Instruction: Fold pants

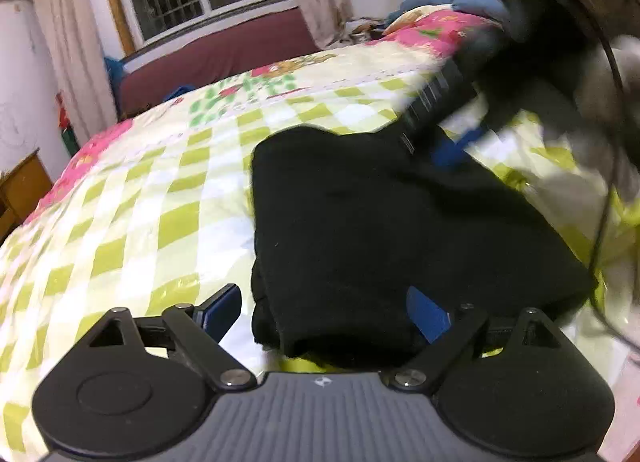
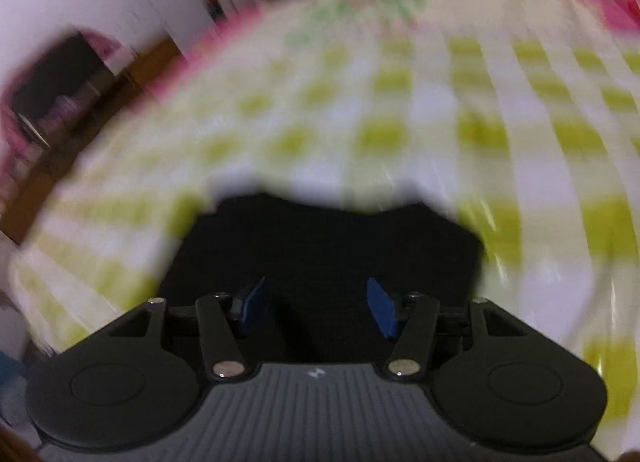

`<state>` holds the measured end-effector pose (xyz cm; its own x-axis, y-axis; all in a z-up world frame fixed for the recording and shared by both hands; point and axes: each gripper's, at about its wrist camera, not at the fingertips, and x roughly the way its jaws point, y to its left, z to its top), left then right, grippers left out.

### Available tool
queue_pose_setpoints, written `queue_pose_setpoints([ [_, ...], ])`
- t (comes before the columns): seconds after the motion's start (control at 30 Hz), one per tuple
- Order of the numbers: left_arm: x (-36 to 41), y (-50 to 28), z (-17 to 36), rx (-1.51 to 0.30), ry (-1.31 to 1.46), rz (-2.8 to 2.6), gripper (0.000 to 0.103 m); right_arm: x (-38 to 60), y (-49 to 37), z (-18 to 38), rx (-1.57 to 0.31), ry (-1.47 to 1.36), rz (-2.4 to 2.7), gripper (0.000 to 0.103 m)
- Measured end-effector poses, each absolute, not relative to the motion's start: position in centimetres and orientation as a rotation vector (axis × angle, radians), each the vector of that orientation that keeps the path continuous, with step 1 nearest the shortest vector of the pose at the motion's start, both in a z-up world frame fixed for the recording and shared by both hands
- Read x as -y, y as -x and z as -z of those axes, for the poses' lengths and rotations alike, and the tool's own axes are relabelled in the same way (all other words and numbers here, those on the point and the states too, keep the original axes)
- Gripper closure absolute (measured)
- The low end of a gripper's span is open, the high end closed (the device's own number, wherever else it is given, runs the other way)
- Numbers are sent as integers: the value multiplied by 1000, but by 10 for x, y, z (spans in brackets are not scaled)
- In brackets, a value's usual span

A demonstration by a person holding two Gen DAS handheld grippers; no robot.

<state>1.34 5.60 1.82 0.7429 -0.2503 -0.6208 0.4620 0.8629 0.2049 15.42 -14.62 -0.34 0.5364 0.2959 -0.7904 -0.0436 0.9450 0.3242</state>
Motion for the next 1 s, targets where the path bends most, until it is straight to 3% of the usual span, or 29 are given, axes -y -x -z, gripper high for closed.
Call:
queue_pose_setpoints([
  [0.27, -39, 16, -37, -563, -460, 303, 0, 159, -83, -17, -872, -413, -169, 44],
  [0.37, -34, 3, -23, -638, -486, 289, 0, 159, -78, 3, -934, -377, -141, 40],
  [0.53, -42, 5, -28, -697, -422, 258, 0, 173, -42, -18, -872, -502, -135, 39],
  [1.0, -34, 50, -34, -697, -384, 234, 0, 132, 36, -19, -847, -391, -148, 39],
])
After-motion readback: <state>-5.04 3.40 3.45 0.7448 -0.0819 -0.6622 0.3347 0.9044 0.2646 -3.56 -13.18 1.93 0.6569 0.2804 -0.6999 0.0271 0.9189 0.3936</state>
